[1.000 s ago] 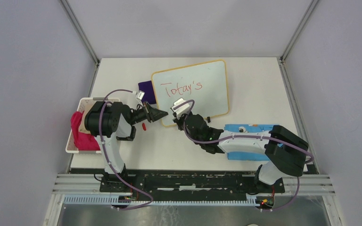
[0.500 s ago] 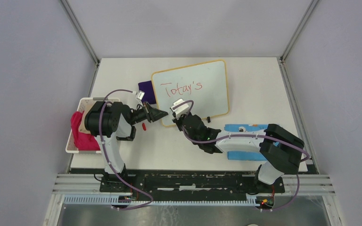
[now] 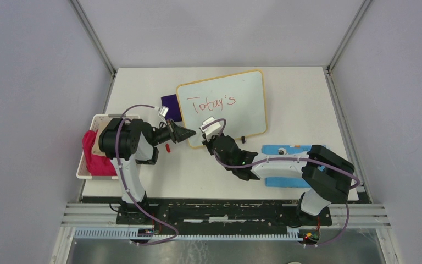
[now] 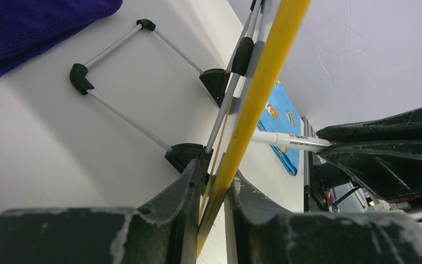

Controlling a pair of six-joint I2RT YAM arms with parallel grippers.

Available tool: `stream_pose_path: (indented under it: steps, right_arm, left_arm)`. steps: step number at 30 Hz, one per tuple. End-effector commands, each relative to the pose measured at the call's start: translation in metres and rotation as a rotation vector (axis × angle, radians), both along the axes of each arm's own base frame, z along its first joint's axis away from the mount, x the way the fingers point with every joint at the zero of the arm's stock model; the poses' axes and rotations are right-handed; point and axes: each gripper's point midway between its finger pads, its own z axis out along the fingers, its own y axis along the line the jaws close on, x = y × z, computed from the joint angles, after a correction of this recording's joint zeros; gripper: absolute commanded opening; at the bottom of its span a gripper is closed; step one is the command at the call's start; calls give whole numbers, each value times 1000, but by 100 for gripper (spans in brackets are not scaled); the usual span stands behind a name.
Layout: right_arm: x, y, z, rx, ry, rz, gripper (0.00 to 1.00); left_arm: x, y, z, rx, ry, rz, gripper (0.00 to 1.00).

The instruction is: Write a sentence on the whiteboard

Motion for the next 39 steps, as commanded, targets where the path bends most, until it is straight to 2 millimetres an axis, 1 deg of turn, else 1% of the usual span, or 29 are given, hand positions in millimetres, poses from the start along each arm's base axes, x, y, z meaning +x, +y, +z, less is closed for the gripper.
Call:
stream_pose_path:
  steps: [1,5,10,12,16,21,26,39]
  right_arm:
    - [0,-10,7,27,-8,-28,0]
    - [-1,-6,22,55,-21,-14,0]
    - [2,-6,51,101,-63,-17,0]
    - [6,-8,59,113,-73,-25,0]
    - [15,-9,62,112,-74,-33,0]
    - [19,-9,55,99,-59,-29,0]
    - [16,-6,42,86,-35,-9,0]
    - [8,-9,10,44,27,10,0]
  left_arm:
    - [10,1,13,-30,-87,40,2]
    - [9,1,13,-30,-86,39,2]
    - [9,2,13,-29,-87,41,2]
    - [9,2,14,-29,-88,40,2]
    - [9,1,13,-29,-88,39,2]
    - [9,1,13,-29,-86,39,2]
    - [10,1,13,-31,-84,38,2]
    - [9,1,13,-31,-83,36,2]
